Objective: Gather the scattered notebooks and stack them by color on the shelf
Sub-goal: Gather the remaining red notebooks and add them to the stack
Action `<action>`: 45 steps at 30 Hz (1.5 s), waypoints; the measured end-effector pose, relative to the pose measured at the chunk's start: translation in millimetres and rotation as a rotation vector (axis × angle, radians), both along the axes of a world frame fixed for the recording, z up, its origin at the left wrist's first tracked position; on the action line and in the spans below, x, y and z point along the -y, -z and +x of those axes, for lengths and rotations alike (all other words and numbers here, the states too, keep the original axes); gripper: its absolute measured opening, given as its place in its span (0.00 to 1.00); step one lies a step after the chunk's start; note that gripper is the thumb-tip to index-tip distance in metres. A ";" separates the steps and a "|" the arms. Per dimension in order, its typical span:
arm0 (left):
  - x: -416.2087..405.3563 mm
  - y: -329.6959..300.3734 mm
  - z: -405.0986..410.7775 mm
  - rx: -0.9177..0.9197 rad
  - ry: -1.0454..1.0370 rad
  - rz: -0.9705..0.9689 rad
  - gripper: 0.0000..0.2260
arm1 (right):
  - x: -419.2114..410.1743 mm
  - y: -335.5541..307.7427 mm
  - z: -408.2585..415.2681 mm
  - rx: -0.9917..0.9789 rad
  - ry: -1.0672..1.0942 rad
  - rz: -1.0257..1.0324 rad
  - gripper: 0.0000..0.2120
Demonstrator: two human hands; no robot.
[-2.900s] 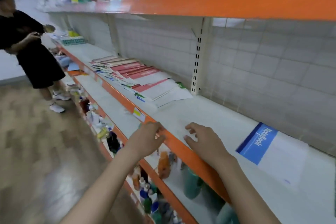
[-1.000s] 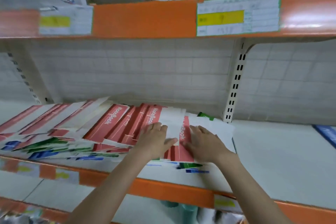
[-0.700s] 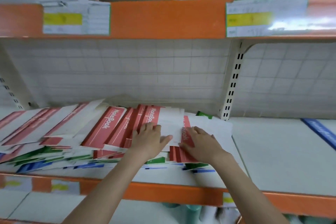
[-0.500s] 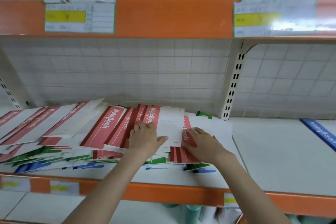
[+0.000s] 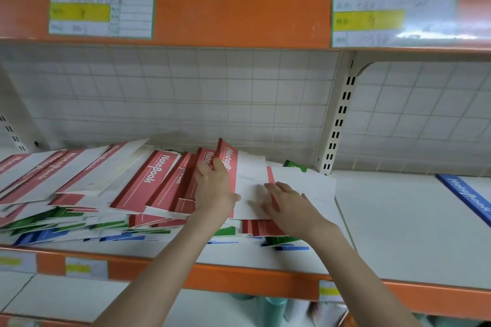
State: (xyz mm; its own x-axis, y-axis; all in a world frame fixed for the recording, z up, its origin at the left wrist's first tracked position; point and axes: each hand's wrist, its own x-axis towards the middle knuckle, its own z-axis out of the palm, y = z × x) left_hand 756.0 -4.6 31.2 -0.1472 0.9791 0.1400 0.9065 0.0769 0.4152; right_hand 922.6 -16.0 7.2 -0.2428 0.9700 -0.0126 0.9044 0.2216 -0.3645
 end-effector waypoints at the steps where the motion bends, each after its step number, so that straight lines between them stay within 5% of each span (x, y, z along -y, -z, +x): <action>1: -0.4 -1.7 0.6 0.105 -0.008 0.001 0.37 | 0.5 -0.2 -1.8 0.002 -0.020 -0.002 0.27; 10: -11.2 7.8 8.2 0.836 0.042 0.011 0.29 | 5.8 -6.2 -15.8 -0.039 -0.197 0.038 0.44; 14: -11.1 5.4 14.6 0.884 0.084 -0.008 0.24 | 3.5 -8.4 -19.7 -0.055 -0.177 0.045 0.36; 16: -9.4 2.8 11.2 0.761 0.083 0.040 0.17 | 1.4 -9.5 -19.4 -0.073 -0.158 0.047 0.33; 18: -7.1 0.8 2.8 0.341 0.050 0.090 0.14 | -0.3 -8.9 -18.6 -0.121 -0.125 0.047 0.31; 21: -5.3 3.4 -11.0 -0.172 -0.074 -0.083 0.32 | -3.1 -7.7 -18.8 -0.269 -0.087 0.048 0.29; 23: -6.0 5.6 -14.2 -0.216 -0.079 -0.172 0.42 | -4.8 -7.7 -18.3 -0.355 -0.065 0.047 0.27; 27: -9.4 6.6 -11.6 -0.222 -0.063 -0.200 0.44 | -4.3 -2.0 -16.1 -0.364 -0.083 -0.006 0.27; 33: -12.5 12.0 -11.4 0.248 0.048 -0.046 0.22 | -4.8 0.1 -18.1 -0.311 -0.109 0.026 0.27; 36: -16.0 8.1 -2.0 0.743 0.011 -0.083 0.06 | -6.1 -4.8 -22.0 -0.336 -0.128 0.050 0.26; 38: -17.7 4.6 2.6 1.088 -0.038 -0.197 0.10 | -5.0 -6.0 -27.1 -0.345 -0.175 0.028 0.28; 45: -24.2 12.8 -7.1 1.133 -0.040 -0.206 0.09 | -5.0 -3.5 -13.9 -0.120 -0.198 -0.001 0.51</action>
State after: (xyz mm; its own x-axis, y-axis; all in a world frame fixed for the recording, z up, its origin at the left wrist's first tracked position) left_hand 748.9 19.6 18.4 -0.1178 0.9600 -0.2542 0.0162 0.2578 0.9661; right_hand 908.7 -11.0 10.7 -0.4286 0.9031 0.0269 0.7934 0.3904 -0.4670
